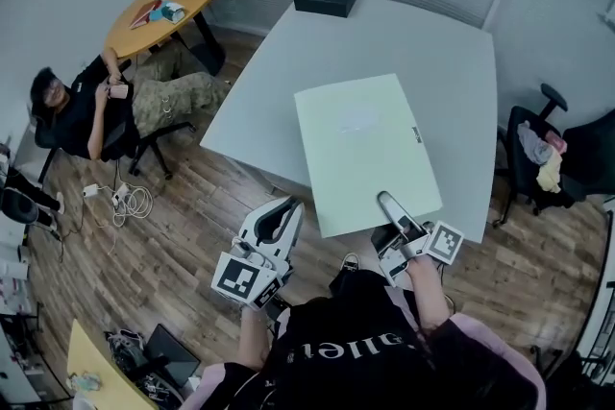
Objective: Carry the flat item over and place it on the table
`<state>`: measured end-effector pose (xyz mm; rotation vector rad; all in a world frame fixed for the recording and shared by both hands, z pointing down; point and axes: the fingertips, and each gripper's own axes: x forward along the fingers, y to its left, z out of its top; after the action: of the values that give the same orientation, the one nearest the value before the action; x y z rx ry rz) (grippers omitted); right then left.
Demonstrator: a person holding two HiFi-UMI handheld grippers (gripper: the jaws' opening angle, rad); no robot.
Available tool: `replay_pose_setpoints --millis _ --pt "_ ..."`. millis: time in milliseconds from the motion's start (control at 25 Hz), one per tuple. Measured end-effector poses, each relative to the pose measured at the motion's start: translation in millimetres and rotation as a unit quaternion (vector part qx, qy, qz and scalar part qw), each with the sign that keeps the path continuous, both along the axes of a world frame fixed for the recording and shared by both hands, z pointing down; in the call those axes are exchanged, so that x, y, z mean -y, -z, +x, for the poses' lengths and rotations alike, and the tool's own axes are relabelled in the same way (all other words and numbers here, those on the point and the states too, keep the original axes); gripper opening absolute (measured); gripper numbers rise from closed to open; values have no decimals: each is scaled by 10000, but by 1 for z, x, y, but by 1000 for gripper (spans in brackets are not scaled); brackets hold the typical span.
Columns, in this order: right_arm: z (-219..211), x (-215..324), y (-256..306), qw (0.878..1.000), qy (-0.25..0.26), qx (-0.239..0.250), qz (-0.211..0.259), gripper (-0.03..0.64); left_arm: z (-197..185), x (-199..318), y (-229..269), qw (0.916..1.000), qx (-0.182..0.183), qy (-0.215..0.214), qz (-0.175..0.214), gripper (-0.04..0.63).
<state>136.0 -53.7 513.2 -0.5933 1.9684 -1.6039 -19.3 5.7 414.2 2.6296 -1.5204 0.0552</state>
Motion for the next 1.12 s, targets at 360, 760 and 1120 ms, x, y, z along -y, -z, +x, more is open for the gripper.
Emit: replay_pose_setpoints --millis 360,760,1120 --pt "-1 40 -19 9992 53 164 -353 301 11 51 -7 9997 217 -21 -133 51" --pt "-5 63 -31 9992 71 32 -380 301 4 86 -22 9987 313 4 -411 51" --pt "-26 113 -39 9985 -218 -195 -459 302 -14 146 -27 9975 376 -478 -363 52"
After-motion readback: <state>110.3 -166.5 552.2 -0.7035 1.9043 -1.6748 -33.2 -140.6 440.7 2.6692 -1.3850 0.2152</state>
